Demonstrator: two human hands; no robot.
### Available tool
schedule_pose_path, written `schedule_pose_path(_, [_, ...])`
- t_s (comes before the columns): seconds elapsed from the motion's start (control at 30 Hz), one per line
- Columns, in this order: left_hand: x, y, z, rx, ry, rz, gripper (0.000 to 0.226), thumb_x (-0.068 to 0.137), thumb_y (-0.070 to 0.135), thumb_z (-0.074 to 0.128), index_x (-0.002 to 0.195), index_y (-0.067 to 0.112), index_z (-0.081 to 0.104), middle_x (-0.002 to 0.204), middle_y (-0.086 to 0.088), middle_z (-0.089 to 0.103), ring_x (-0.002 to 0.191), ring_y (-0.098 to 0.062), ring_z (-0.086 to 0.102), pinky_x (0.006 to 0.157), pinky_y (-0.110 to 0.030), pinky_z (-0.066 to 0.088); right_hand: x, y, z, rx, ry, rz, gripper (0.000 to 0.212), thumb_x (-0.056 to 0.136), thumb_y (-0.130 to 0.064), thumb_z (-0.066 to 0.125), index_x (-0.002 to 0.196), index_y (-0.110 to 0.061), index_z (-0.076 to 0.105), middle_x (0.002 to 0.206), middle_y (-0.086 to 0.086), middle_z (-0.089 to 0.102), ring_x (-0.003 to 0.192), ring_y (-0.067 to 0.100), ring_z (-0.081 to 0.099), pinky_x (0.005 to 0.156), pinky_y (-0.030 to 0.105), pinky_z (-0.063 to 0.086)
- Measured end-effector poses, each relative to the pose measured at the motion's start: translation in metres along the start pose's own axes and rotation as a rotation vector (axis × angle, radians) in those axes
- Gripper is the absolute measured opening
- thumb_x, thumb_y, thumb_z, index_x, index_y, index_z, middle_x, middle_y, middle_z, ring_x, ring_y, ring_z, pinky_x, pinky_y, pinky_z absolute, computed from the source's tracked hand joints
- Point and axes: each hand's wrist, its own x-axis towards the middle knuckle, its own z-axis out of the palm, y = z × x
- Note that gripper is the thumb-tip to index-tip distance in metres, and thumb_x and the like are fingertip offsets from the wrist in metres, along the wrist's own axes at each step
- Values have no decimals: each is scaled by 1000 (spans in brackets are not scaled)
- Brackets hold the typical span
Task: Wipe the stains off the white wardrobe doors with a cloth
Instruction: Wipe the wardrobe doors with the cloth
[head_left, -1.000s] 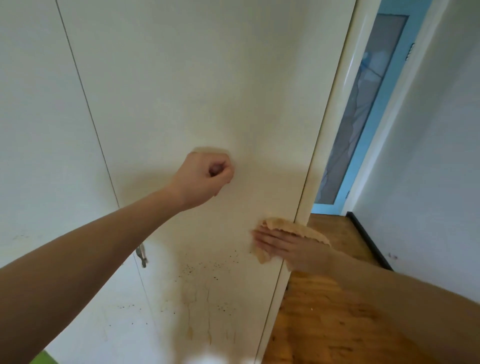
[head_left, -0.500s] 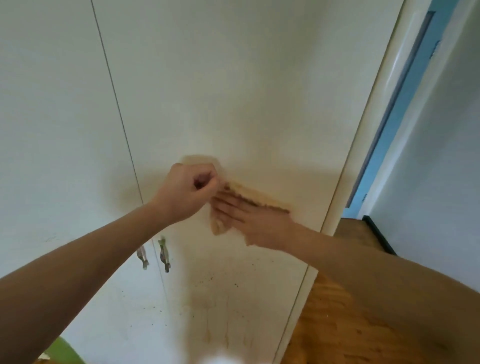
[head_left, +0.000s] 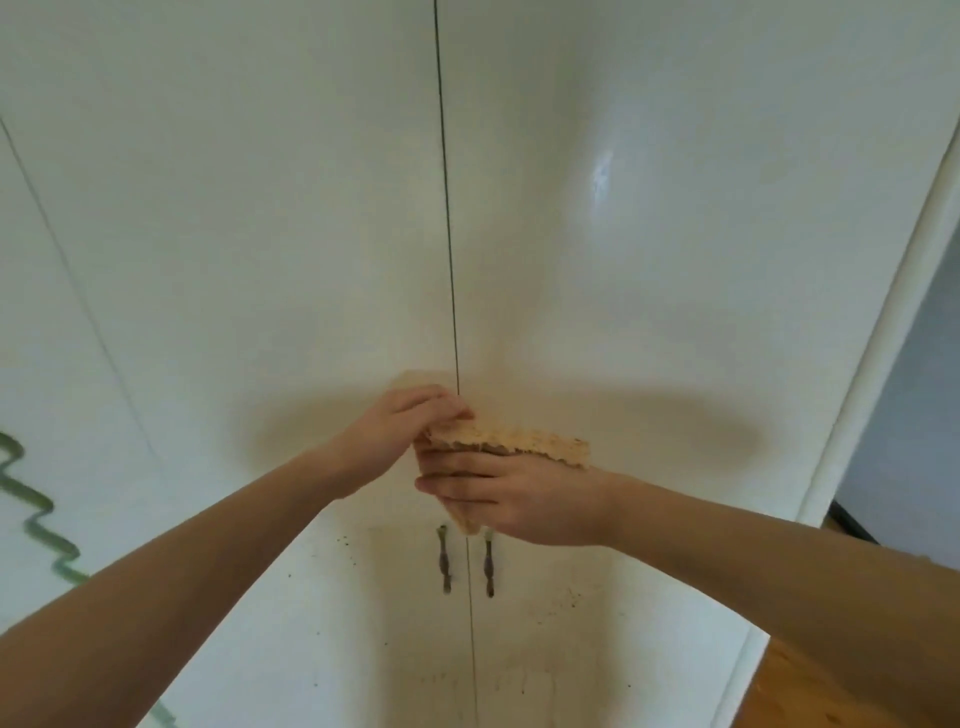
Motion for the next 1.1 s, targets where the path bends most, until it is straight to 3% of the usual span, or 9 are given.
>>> schedule_pose_path(0.17, [-32, 1, -64, -25, -231, 85, 20, 100, 20, 61, 86, 17, 76, 73, 11, 63, 69, -5, 54, 65, -17, 43, 69, -8, -20, 28, -22, 6, 38, 92, -7, 52, 124, -4, 72, 146, 15, 60, 143, 31, 49, 126, 43, 14])
schedule_pose_path(0.23, [-40, -3, -79, -29, -192, 90, 34, 101, 21, 60, 71, 29, 74, 65, 13, 57, 64, -6, 49, 63, -19, 41, 89, -12, -28, 140, -30, 55, 42, 85, -6, 64, 126, -6, 71, 148, 13, 59, 145, 32, 45, 126, 43, 15])
schedule_pose_path(0.33, [-43, -9, -95, -20, -53, 89, 37, 102, 24, 59, 65, 20, 65, 60, 11, 49, 60, -7, 43, 61, -20, 37, 113, -14, -56, 344, -11, 143, 45, 91, -22, 67, 134, -11, 66, 148, 8, 58, 146, 28, 44, 126, 41, 26])
schedule_pose_path(0.43, [-42, -9, -118, -56, 118, 100, 36, 105, 27, 56, 72, 12, 61, 67, 5, 53, 65, -10, 48, 67, -28, 38, 123, 3, -91, 548, 275, 405, 39, 98, -30, 62, 133, -14, 66, 126, 0, 71, 121, 19, 62, 102, 34, 51])
schedule_pose_path(0.5, [-44, -4, -138, -70, 175, 100, 35, 105, 31, 55, 83, 4, 63, 78, -4, 58, 75, -16, 55, 76, -35, 42, 126, 23, -101, 532, 380, 643, 43, 99, -32, 57, 139, -18, 60, 119, -7, 70, 111, 12, 62, 94, 32, 53])
schedule_pose_path(0.67, [-52, 11, -170, -127, 168, 87, 32, 103, 30, 59, 85, 4, 65, 81, -8, 55, 77, -19, 54, 80, -35, 41, 154, 44, -94, 833, 68, 978, 59, 98, -32, 68, 151, -19, 45, 137, -5, 60, 117, 9, 58, 105, 30, 46])
schedule_pose_path(0.83, [-54, 15, -194, -120, 198, 108, 39, 102, 30, 59, 86, -6, 60, 80, -8, 51, 76, -21, 48, 78, -33, 38, 198, 35, -83, 1017, 72, 1032, 27, 94, -41, 70, 112, -20, 71, 100, -7, 77, 93, 8, 71, 91, 35, 57])
schedule_pose_path(0.93, [-51, 8, -204, -85, 223, 90, 46, 102, 34, 59, 92, -11, 57, 80, -7, 50, 75, -19, 48, 75, -32, 38, 206, 36, -82, 970, 117, 1071, 20, 97, -20, 60, 95, -2, 68, 88, 10, 75, 84, 25, 73, 82, 46, 59])
schedule_pose_path(1.1, [-45, -10, -201, 213, 313, 103, 17, 100, 33, 61, 99, 17, 67, 99, 7, 63, 85, -8, 59, 78, -20, 44, 202, 47, -106, 1615, 260, 1167, 38, 108, -11, 42, 100, 13, 70, 87, 30, 73, 76, 40, 73, 74, 45, 65])
